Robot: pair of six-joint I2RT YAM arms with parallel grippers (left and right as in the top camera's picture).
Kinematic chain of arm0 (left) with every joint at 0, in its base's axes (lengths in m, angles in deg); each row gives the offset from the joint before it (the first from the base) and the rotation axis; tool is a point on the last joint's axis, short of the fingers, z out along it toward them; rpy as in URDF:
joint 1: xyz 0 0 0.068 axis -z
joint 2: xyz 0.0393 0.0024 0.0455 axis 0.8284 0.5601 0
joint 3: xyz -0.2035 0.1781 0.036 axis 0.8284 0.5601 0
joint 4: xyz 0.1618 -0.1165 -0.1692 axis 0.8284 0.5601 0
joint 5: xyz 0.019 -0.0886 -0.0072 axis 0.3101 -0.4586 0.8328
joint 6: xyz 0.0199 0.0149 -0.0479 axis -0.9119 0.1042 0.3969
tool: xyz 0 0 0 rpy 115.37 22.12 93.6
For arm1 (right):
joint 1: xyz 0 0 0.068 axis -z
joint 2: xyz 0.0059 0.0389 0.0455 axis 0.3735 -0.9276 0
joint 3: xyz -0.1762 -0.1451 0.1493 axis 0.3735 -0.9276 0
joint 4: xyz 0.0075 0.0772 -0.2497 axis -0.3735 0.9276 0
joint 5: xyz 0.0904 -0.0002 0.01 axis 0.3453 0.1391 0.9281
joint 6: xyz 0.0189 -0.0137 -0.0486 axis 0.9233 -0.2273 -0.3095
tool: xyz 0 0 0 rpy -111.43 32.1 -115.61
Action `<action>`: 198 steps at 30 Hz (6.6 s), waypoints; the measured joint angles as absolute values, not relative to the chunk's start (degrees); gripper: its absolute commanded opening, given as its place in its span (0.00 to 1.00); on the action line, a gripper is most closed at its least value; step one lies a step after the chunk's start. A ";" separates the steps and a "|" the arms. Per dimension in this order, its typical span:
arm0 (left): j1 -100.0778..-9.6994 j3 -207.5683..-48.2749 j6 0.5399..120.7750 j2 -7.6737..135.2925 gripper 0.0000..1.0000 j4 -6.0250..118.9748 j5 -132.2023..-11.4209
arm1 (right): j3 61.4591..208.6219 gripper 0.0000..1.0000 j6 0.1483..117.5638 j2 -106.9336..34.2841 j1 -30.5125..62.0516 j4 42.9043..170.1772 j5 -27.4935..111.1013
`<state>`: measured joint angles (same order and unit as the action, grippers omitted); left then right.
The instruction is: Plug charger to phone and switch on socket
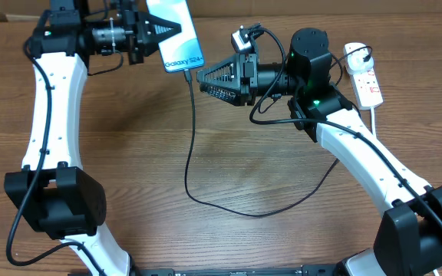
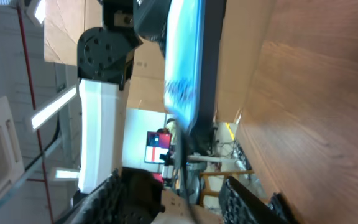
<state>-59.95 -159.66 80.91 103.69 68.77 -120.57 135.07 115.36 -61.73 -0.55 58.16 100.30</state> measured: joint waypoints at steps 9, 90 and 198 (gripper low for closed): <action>-60.04 -159.66 77.08 103.69 0.04 69.84 -113.89 | 135.10 0.65 106.39 -61.60 1.03 77.55 97.88; -43.53 -159.72 60.19 132.91 0.09 68.57 -90.00 | 135.07 0.69 70.79 -61.60 9.25 118.25 81.33; -60.56 -160.88 60.91 63.41 1.00 119.00 -49.76 | 139.60 0.99 70.33 -51.57 47.04 112.67 54.32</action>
<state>-60.56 -160.88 60.91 63.41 119.00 -49.76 139.60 70.33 -51.57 47.04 112.67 54.32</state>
